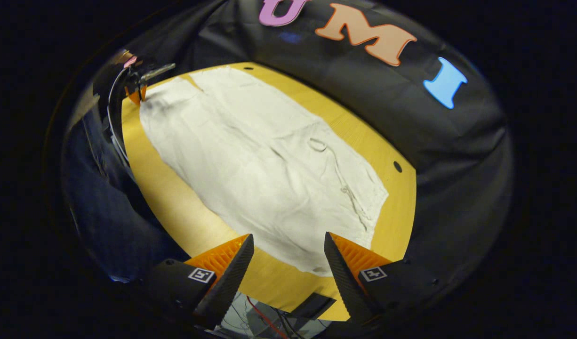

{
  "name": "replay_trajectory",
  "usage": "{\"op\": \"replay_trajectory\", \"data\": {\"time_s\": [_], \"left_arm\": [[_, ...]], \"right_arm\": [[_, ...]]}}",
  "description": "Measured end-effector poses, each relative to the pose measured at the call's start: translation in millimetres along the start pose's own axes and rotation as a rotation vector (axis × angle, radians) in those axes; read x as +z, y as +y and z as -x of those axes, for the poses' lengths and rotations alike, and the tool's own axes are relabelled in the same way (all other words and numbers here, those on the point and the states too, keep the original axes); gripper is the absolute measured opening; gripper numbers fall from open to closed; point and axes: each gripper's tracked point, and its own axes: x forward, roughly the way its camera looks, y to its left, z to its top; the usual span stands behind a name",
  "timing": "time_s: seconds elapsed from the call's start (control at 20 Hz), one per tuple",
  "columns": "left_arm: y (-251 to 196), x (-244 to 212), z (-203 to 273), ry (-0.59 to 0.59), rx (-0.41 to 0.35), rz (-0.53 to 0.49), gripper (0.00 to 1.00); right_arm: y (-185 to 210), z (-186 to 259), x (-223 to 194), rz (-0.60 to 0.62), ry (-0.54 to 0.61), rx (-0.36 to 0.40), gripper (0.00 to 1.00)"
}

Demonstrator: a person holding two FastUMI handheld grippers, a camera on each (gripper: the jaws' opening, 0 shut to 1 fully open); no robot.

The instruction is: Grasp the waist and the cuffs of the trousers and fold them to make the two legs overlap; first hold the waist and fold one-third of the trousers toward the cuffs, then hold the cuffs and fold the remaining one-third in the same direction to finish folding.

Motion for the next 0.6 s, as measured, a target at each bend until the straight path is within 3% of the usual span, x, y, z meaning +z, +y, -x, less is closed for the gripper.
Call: {"op": "replay_trajectory", "data": {"time_s": [0.35,0.5,0.6], "left_arm": [[0,0,0,0.013,-0.012,0.036,0.0],[0,0,1,0.02,-0.016,0.047,0.0],[0,0,1,0.019,-0.013,0.052,0.0]], "right_arm": [[18,-41,-47,0.08,0.195,0.181,0.98],[17,-53,-48,0.1,0.242,0.234,0.86],[16,-60,-49,0.095,0.271,0.263,0.83]]}}
